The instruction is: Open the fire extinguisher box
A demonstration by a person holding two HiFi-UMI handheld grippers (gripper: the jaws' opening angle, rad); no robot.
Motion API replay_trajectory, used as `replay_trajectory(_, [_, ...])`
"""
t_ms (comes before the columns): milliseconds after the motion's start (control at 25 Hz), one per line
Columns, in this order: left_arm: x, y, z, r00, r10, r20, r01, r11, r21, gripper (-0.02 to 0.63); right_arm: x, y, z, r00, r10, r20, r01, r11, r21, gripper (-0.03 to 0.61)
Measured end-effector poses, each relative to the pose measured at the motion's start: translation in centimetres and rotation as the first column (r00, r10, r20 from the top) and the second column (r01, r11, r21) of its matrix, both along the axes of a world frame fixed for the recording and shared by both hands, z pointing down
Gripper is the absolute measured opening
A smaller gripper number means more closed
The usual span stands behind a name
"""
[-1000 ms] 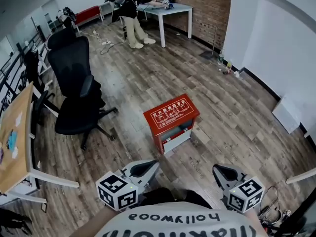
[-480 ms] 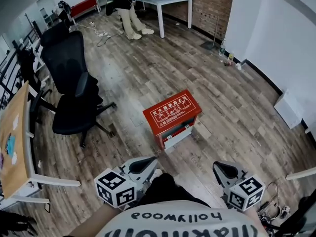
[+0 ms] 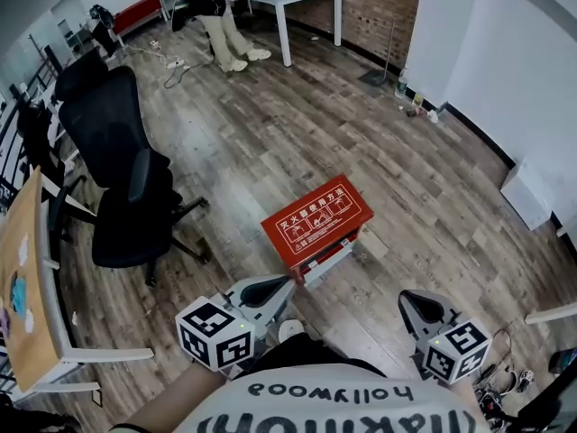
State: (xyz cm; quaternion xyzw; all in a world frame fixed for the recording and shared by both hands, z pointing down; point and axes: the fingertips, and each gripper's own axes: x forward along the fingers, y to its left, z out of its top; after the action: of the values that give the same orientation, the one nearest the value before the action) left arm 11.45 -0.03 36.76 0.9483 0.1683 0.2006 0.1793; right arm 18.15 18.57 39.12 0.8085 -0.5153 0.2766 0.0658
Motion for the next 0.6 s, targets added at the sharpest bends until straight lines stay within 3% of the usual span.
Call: replay_trajectory(600, [5.0,-10.2,-0.6,0.998,0.054,0.011,-0.055,0.998,0.043,0.007,5.2,-9.8,-0.8,0.998,0.068,-0.007,-0.067,0.997,0.036,0.011])
